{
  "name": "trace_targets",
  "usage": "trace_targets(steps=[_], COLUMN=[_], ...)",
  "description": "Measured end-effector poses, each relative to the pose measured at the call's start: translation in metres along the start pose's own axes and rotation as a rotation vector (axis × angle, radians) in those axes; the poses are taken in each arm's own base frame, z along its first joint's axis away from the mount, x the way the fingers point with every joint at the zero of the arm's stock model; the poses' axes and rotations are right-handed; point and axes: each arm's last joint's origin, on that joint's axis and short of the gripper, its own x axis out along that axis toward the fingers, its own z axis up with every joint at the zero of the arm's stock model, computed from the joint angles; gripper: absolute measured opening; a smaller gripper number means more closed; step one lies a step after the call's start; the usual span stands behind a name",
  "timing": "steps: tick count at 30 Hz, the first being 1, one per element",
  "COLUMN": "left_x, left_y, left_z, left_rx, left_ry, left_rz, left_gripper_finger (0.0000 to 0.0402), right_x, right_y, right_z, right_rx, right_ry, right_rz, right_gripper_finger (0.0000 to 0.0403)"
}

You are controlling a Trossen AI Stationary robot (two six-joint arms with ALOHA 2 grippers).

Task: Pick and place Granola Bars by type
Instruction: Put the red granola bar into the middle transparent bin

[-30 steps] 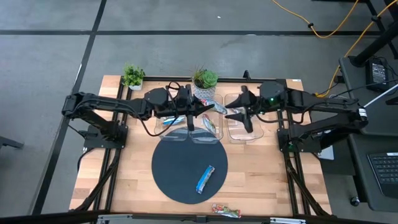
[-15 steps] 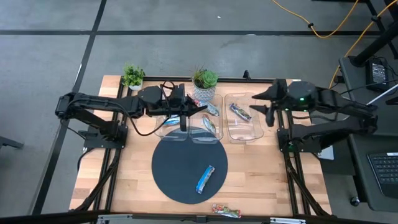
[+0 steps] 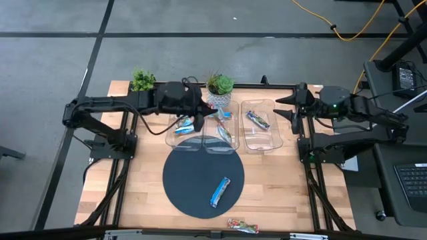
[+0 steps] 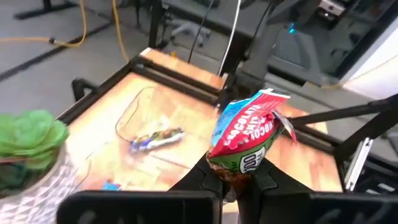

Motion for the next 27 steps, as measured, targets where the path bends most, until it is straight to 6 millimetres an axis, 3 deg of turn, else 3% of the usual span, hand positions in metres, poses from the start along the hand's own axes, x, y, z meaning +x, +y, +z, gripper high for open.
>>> trace_targets(steps=[5, 10, 19, 27], left_x=[0.004, 0.023, 0.077, 0.107], left_y=[0.008, 0.019, 0.039, 0.051], left_z=[0.012, 0.005, -0.037, -0.066], left_rx=[-0.024, -0.1, -0.182, -0.212], left_ry=[0.077, 0.155, 0.401, 0.554], left_rz=[0.045, 0.03, 0.116, 0.137], left_gripper_finger=[0.0009, 0.0009, 0.0009, 0.0009], right_x=[0.002, 0.002, 0.002, 0.002], right_y=[0.0, 0.0, 0.0, 0.0], right_z=[0.0, 0.0, 0.0, -0.001], right_rx=[-0.011, -0.032, -0.036, -0.038], right_ry=[0.005, 0.007, 0.01, 0.013], right_rz=[0.0, 0.0, 0.0, 0.0], right_gripper_finger=[0.0196, 0.0196, 0.0196, 0.0196])
